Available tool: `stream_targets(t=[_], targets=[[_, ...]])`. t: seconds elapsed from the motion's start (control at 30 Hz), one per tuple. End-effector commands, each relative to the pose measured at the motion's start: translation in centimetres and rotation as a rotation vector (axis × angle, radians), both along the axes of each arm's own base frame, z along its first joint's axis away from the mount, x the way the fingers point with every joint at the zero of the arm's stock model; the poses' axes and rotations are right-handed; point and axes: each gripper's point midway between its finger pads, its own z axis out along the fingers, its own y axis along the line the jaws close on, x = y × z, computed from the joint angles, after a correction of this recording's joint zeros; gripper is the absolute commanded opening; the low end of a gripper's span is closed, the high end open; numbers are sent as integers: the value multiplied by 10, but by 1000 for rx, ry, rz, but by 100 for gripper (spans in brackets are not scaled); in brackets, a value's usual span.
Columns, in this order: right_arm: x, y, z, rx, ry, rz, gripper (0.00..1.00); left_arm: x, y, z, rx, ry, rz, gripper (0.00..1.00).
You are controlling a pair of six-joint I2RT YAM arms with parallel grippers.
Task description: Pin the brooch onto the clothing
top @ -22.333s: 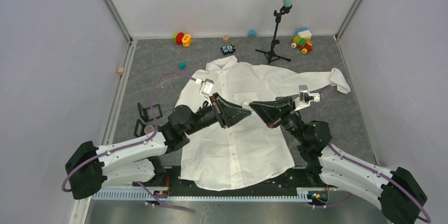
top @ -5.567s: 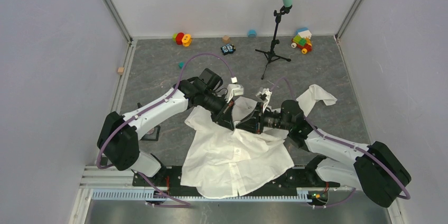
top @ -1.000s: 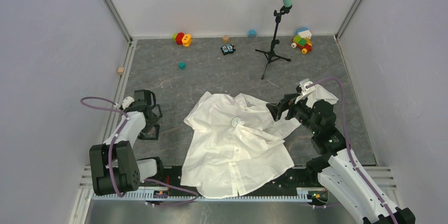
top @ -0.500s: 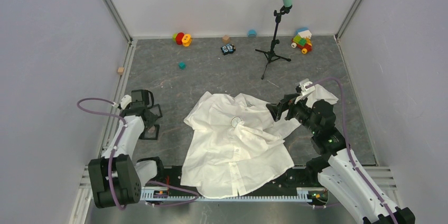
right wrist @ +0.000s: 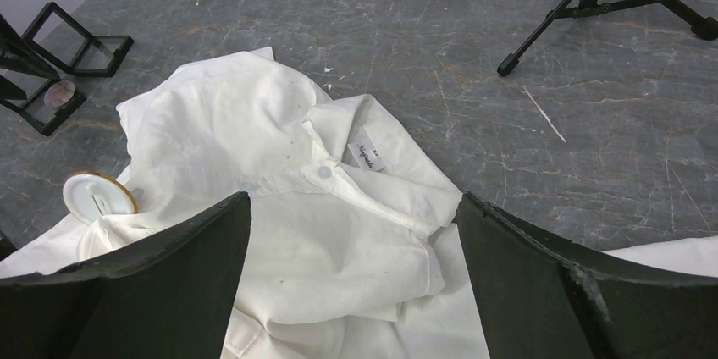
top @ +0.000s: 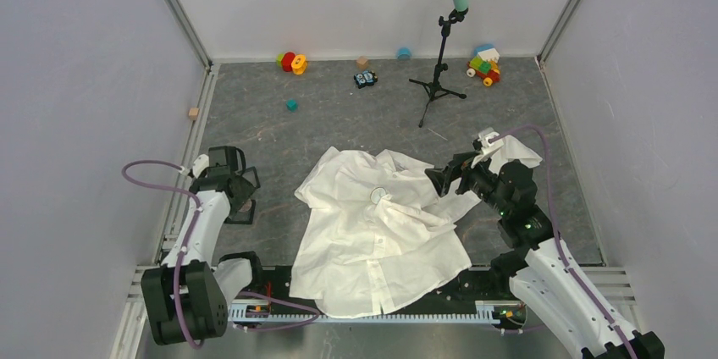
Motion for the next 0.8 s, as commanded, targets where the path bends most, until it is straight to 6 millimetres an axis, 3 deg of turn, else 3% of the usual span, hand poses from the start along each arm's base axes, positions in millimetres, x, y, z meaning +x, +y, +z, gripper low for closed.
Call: stream_targets(t=[0.0,0.2,0.77], targets=[[0,4,7,24,-28,17,96,15,2,1,6,3,-37,61],[0,5,8,21,-29,18,96,22,12,-4,51,37,-37,70],[1,4,4,13,-26,14,97,28,15,-20,57,93,-52,64]])
